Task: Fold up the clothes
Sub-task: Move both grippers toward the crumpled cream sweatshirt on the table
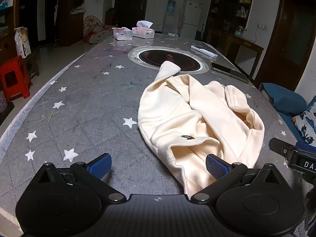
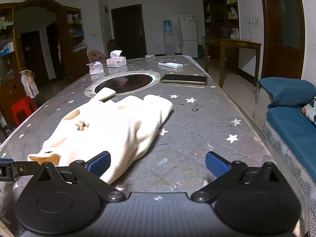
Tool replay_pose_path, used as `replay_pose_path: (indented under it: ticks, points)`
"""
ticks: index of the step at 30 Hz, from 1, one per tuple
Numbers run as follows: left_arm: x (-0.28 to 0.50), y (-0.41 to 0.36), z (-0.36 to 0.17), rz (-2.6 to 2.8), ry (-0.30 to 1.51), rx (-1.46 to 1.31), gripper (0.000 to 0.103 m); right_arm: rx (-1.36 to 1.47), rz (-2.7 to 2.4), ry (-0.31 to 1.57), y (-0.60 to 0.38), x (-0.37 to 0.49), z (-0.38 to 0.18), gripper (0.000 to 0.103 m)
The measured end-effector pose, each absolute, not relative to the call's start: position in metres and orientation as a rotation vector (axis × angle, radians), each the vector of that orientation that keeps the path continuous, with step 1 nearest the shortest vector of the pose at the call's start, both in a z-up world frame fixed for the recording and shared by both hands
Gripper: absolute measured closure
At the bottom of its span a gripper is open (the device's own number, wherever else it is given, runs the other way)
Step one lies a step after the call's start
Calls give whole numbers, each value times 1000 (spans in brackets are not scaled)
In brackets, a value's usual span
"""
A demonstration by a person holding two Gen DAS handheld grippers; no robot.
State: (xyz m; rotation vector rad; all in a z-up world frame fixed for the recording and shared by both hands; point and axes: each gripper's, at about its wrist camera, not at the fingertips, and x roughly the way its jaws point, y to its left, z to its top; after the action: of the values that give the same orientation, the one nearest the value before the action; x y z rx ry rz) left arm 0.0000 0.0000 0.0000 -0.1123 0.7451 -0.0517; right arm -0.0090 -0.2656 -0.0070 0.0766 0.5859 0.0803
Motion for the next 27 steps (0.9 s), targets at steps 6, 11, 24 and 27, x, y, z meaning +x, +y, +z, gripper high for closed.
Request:
replay_pose_path:
  ticks: [6, 11, 24, 27]
  points:
    - [-6, 1, 0, -64, 747, -118, 0, 77, 81, 600, -271, -12, -3, 0]
    - [-4, 3, -2, -64, 754, -117, 0, 58, 74, 608, -250, -7, -3, 0]
    - [4, 1, -4, -48, 772, -99, 0, 16, 71, 626, -222, -3, 2, 0]
    - [5, 1, -4, -44, 778, -98, 0, 12, 86, 626, -223, -3, 2, 0]
